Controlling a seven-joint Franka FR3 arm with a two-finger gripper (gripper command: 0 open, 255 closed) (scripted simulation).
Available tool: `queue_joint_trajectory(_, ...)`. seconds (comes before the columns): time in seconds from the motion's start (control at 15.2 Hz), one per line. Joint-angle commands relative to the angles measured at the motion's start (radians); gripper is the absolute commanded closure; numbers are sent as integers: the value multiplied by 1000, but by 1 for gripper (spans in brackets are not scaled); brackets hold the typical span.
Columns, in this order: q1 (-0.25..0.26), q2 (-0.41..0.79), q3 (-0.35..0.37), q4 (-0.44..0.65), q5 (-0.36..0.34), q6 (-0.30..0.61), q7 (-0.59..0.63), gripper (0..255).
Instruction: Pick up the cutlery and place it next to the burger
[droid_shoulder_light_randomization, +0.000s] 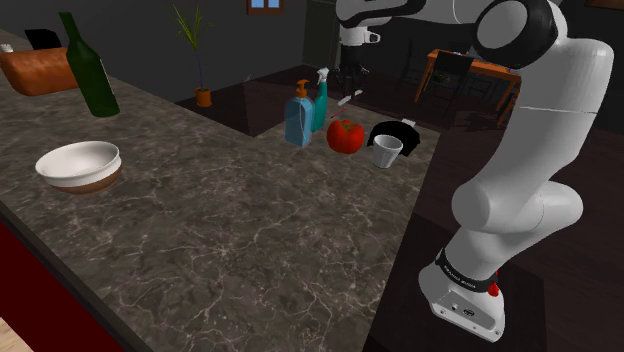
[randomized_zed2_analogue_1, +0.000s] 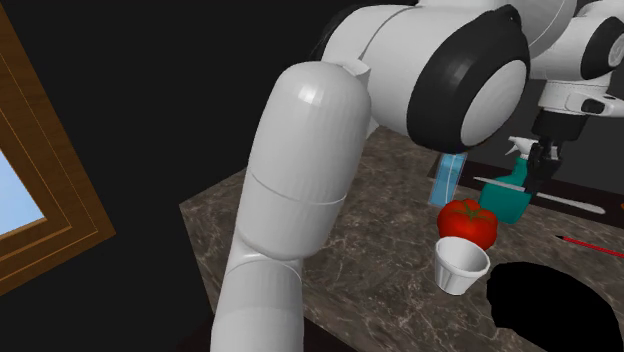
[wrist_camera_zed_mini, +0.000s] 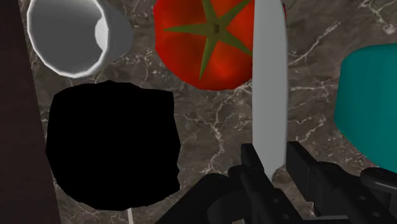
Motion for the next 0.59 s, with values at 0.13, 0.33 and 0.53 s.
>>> queue_joint_trajectory(0.13,-13,73,-22,93,-28,-19,-45,255)
queue_joint_trajectory(0.33,-17,73,-23,52,-29,21,-40,255)
queue_joint_trajectory(0.53,-20,75,-24,15,-31,60,-36,255)
